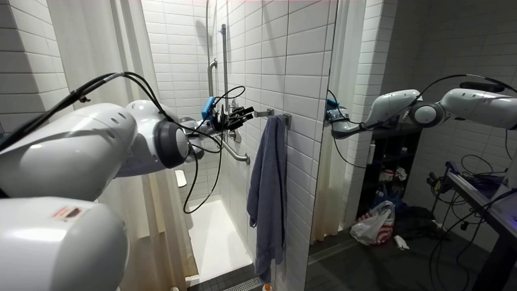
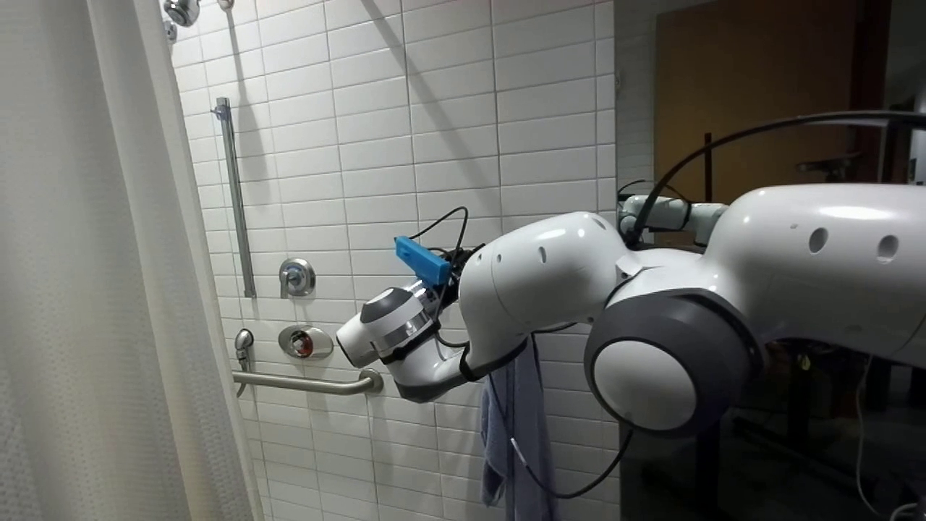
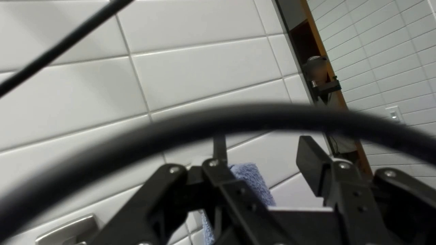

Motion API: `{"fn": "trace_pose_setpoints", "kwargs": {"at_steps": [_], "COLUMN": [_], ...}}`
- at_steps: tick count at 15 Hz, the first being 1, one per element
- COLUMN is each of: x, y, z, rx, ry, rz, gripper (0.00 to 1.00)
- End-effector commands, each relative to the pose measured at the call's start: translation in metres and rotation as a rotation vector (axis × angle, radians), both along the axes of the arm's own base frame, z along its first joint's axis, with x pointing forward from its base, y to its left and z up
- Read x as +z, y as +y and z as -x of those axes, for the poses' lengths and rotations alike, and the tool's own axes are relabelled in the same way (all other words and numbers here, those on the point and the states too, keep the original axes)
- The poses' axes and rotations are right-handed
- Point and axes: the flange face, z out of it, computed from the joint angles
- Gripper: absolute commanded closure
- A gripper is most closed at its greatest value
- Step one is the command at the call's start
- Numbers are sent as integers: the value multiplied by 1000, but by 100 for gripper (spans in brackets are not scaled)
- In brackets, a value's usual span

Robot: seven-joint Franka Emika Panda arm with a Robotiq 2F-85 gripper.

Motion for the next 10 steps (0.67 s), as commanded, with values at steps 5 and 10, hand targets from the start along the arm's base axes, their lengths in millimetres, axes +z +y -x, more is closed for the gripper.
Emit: {"fn": "trace_pose_setpoints", "kwargs": {"at_steps": [5,10], "x": [0,-4], "y": [-1,-1], "z": [-1,0], "rx": [3,-1], "ry": [5,7], "rz": [-3,3], "gripper": [18,0]}}
